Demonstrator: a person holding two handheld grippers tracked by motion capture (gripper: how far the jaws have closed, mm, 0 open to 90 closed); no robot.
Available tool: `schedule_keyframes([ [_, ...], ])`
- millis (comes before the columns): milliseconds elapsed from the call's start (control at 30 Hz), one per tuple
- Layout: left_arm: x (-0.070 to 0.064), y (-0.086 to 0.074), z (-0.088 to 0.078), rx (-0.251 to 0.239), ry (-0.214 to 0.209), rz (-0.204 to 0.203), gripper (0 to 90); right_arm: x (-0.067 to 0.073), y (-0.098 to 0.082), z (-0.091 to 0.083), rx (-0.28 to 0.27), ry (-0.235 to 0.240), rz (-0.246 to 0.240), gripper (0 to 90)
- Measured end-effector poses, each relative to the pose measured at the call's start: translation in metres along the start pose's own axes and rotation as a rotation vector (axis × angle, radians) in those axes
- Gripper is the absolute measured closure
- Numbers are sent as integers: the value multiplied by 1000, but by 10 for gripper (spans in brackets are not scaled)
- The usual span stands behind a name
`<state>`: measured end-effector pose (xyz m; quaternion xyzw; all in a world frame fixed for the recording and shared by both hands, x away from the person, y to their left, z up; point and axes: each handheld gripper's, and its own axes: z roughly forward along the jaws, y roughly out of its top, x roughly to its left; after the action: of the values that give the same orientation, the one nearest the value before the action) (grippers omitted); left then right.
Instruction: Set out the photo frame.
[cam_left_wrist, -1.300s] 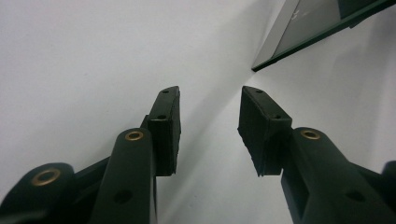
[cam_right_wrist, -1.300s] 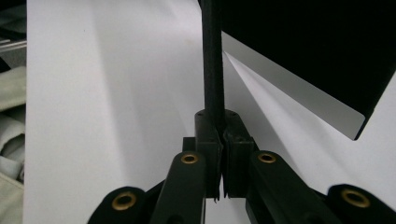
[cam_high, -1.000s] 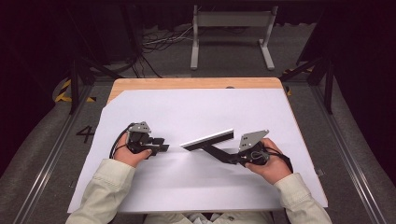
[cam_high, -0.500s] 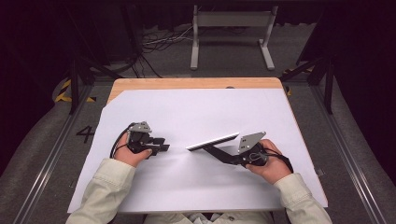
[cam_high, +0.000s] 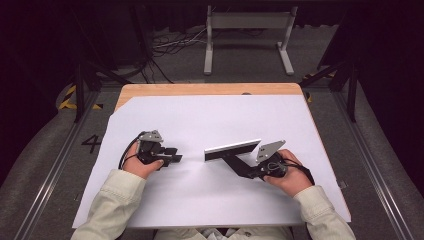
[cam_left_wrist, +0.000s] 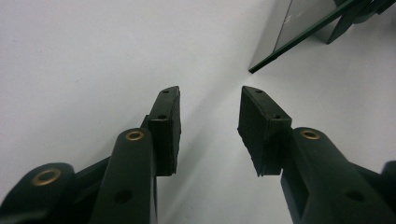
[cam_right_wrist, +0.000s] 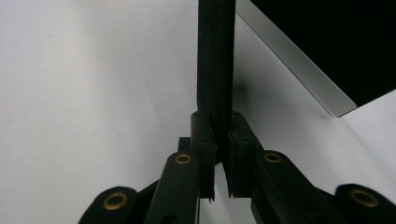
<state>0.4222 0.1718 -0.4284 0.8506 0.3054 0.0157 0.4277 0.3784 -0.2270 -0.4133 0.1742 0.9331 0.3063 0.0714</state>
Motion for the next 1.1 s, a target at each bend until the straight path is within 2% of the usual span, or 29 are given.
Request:
schedule_keyframes([
  [400, 0, 2, 2, 3, -5, 13, 597, -1, -1, -4, -19, -13, 15, 798],
  [667, -2, 4, 3, 1, -4, 17, 600, 2, 3, -20, -46, -48, 9, 742],
  [933, -4, 6, 5, -3, -10, 29, 606, 4, 4, -36, -87, -73, 20, 743],
  [967, -3, 7, 6, -7, -9, 28, 607, 4, 3, -43, -109, -92, 23, 748],
  [1100, -4, 9, 8, -1, -14, 40, 609, 4, 0, -53, -133, -108, 37, 759],
])
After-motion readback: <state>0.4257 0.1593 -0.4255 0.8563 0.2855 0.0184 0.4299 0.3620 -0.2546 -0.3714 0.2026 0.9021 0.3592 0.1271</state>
